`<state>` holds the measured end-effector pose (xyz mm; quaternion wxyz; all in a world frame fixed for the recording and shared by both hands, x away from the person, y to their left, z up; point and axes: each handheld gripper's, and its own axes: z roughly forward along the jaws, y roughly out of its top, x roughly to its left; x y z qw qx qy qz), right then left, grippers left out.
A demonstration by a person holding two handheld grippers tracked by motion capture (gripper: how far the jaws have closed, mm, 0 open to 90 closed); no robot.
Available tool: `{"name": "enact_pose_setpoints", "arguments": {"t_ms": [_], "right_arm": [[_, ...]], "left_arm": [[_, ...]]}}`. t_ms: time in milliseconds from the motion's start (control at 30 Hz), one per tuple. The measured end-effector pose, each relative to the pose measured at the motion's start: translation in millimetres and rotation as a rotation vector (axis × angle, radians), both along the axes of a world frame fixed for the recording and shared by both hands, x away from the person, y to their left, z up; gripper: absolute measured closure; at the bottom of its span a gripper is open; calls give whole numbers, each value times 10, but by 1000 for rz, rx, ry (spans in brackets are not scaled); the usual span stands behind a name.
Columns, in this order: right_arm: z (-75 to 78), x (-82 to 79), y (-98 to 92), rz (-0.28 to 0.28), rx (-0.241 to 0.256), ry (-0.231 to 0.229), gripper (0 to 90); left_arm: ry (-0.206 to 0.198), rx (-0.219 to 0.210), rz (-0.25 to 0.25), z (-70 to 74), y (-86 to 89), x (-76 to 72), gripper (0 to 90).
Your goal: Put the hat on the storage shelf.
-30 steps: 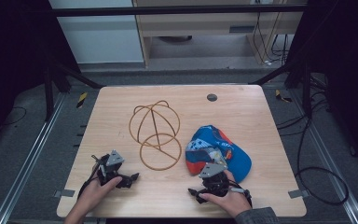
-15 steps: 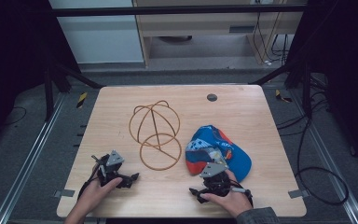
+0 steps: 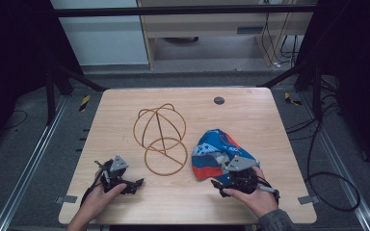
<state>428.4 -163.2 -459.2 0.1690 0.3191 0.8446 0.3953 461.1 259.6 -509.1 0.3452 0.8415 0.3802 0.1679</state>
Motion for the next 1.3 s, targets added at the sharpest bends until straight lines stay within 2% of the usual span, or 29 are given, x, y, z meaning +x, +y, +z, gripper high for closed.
{"name": "enact_pose_setpoints", "arguments": {"t_ms": [33,367,400,600,733,800,900,1000,1200,1300], "right_arm": [[5,15,-31,-7,-15,7,207],[124,107,-202,-28,-41,35,261],[169,142,-241,-34,-78,42,257],[290,252,-303,-41,-136,78,218],[356,322,-300,-28,-160,88,208],[432,429,-284,-21,-192,126,208],[505,548,-257,-16,-225,150,213],[547,623,-238,-16,-230,173,214],[573,805,-155,34,-229,244,215],[568,835,-112,43,-235,256,216]], "left_arm": [[0,0,0,0,0,0,0],[0,1,-2,0,0,-1,0],[-2,1,-3,0,-1,-4,0],[-2,1,-5,0,-1,-6,0],[-2,1,-10,0,-1,-6,0],[-5,3,-11,1,-1,-9,0],[-5,3,-12,1,-1,-10,0],[-5,3,-14,1,-1,-9,0],[-4,3,-16,1,0,-9,0],[-5,2,-16,1,-1,-8,1]]}}
